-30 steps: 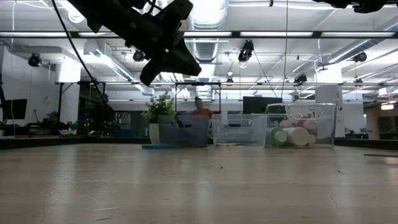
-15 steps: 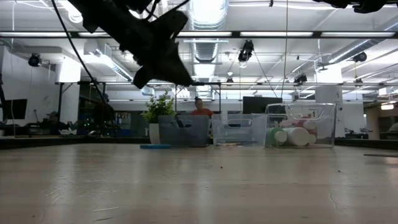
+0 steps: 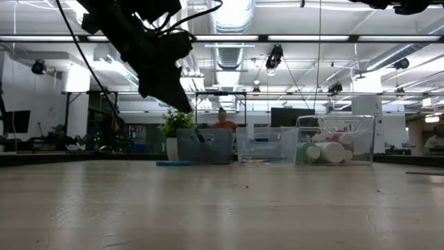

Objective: Pick & Place Paint Supplies
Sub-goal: Put the blue scissors into the black bin

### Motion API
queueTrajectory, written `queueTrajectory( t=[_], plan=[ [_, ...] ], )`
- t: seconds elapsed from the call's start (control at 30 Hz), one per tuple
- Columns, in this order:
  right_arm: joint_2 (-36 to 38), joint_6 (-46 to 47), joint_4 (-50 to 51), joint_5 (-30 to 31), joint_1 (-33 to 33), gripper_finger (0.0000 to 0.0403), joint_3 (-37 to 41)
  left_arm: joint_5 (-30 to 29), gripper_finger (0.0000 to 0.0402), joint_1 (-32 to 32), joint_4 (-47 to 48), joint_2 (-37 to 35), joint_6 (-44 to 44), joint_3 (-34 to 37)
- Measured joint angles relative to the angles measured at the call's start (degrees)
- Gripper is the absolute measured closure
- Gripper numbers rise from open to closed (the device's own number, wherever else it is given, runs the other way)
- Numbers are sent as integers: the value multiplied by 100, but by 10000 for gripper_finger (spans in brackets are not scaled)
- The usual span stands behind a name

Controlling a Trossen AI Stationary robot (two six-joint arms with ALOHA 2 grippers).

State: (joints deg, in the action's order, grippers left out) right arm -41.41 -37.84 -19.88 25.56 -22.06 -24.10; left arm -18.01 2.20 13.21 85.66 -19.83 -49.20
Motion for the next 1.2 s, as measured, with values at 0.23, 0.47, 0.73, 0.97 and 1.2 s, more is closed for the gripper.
queueTrajectory(
  t=[0.23,0.47,0.73,0.97,1.2],
  plan=[
    [1,14,-1,0,0,115,0,-521,347,-74,1328,-87,472,1],
    [0,19,0,0,-6,115,0,-812,287,-196,1138,-87,963,213],
    [0,12,0,0,-4,115,0,-403,200,-573,197,-88,1951,1010],
    [0,4,0,0,-4,115,1,1207,190,-1557,-667,-291,2540,1484],
    [2,-2,1,0,-4,115,0,2130,190,-2305,-1045,-397,3062,1641]
  ],
)
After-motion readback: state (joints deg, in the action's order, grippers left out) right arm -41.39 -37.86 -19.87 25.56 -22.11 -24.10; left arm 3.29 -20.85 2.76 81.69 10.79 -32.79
